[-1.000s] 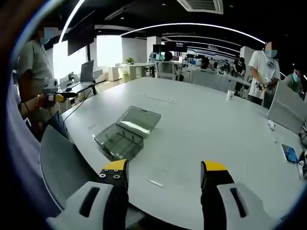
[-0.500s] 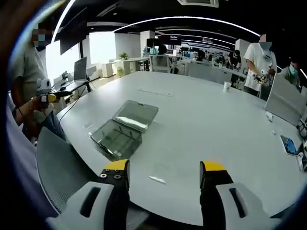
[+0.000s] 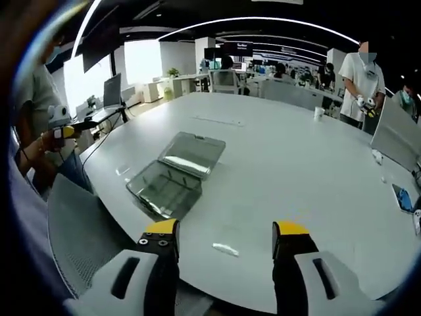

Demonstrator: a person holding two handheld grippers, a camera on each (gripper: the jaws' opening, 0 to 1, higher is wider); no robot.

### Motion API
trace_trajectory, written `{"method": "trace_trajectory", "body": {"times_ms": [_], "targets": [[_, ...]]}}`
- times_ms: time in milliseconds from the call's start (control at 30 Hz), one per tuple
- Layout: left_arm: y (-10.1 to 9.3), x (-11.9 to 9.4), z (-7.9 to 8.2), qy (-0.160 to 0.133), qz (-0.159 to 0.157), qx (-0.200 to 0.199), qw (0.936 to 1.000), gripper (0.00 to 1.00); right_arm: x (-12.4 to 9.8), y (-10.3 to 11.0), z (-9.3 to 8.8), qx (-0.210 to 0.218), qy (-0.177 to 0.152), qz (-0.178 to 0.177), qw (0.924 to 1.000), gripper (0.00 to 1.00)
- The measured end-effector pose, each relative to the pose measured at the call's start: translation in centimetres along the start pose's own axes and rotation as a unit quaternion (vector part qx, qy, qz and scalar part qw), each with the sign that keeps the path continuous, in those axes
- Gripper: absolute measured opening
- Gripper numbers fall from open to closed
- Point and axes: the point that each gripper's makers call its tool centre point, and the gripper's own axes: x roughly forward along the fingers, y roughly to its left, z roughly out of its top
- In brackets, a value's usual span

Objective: Insert the divider into the dual guide fixture by aligning both edges with the guide slots and pushing it downward to the bottom, including one-sided entry, uneven engagement, binding, and posture correction.

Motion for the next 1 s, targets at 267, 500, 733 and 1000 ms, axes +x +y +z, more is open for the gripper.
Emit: {"method": "trace_trajectory", "body": {"times_ms": [267, 500, 733, 1000], "targets": [[-0.4, -0.2, -0.1, -0.001, -0.001, 0.000, 1.0000, 0.91, 1.2, 0.0, -0.3, 0.028, 0.013, -0.007, 0.9995, 0.54], [-0.8, -0.1, -0.2, -0.001, -0.004, -0.001, 1.0000, 0.91, 2.3, -0.1, -0.7, 0.055, 0.036, -0.020, 0.9977, 0.54], [-1.4, -0.3, -0.2, -0.006, -0.007, -0.004, 0.9999, 0.91, 4.2, -0.6, -1.6, 0.090, 0.050, -0.031, 0.9942, 0.54], [-1.5, -0.4, -0.3, -0.005, -0.004, -0.005, 1.0000, 0.91, 6.0, -0.9, -2.7, 0.101, 0.068, -0.043, 0.9916, 0.55]]}}
